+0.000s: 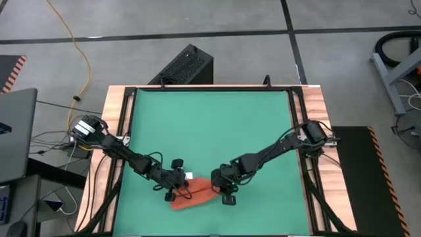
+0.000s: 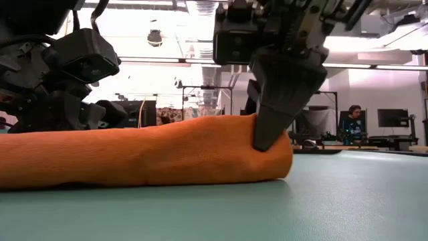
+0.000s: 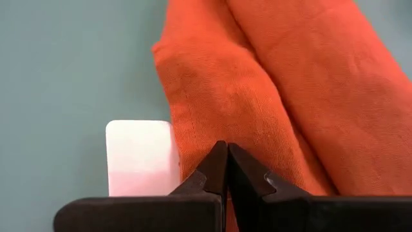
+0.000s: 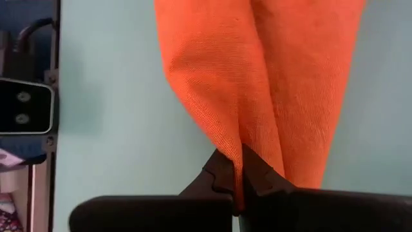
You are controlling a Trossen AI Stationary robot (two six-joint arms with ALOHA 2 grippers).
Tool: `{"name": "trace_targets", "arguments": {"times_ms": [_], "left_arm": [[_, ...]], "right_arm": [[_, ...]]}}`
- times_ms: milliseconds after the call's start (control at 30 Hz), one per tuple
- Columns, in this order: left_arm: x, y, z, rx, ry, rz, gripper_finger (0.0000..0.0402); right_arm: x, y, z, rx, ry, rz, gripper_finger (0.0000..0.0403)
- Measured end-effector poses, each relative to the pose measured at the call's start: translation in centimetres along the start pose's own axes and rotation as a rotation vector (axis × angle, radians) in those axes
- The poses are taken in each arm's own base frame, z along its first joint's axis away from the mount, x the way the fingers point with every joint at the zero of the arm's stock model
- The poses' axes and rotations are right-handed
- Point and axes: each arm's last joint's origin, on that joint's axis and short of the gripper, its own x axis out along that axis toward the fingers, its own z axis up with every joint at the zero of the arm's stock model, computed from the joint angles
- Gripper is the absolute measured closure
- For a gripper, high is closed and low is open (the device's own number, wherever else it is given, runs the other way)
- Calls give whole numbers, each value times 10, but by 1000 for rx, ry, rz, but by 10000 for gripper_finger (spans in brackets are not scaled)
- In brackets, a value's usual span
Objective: Roll towel into tight, uniform cylinder
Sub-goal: Roll the orange towel
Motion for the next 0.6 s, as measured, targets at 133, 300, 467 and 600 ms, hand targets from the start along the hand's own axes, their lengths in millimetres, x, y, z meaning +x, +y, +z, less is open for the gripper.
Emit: {"name": "trace_targets", "arguments": {"times_ms": [133, 300, 467, 600], "left_arm": [[-1, -4, -2, -6, 2, -10, 401], [-2, -9, -4, -13, 9, -22, 401], [-2, -12, -5, -13, 7, -18, 401], [-2, -13, -6, -12, 4, -13, 402]], "right_arm": [[-9, -9, 6, 27, -1, 23, 394], [-17, -23, 13, 84, 16, 90, 394], [-19, -38, 16, 123, 43, 133, 394], [-18, -50, 19, 141, 63, 186, 394]]}}
